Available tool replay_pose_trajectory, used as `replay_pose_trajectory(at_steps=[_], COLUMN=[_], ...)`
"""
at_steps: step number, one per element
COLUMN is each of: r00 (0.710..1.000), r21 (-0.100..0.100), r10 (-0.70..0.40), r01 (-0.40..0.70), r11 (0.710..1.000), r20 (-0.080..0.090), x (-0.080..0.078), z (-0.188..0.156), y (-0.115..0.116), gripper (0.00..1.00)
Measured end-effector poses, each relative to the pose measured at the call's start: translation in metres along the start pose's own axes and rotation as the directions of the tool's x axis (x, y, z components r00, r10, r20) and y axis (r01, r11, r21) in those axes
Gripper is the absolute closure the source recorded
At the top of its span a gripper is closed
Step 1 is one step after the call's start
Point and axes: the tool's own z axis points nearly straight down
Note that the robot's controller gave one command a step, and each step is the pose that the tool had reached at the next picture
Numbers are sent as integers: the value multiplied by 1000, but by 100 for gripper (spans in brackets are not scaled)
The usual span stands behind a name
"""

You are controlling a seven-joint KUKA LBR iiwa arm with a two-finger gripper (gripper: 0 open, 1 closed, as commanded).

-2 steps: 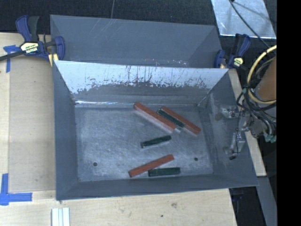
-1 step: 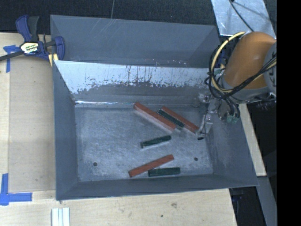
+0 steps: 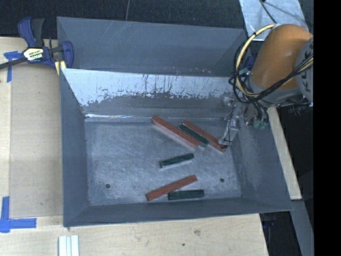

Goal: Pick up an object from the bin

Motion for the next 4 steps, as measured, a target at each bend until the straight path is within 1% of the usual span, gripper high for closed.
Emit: replay_pose_trajectory(at_steps=[1, 2, 3, 4], r00=[963, 981, 867, 867], r21=[0, 2, 0, 0], r10=[270, 194, 499, 498], r01=[-270, -194, -499, -498], r11=[963, 981, 867, 867], r20=[1, -4, 2, 2], x=[-11, -13, -1, -1], z=[25, 82, 83, 83], y=[-20, -13, -7, -7], gripper=[0, 0, 100, 100])
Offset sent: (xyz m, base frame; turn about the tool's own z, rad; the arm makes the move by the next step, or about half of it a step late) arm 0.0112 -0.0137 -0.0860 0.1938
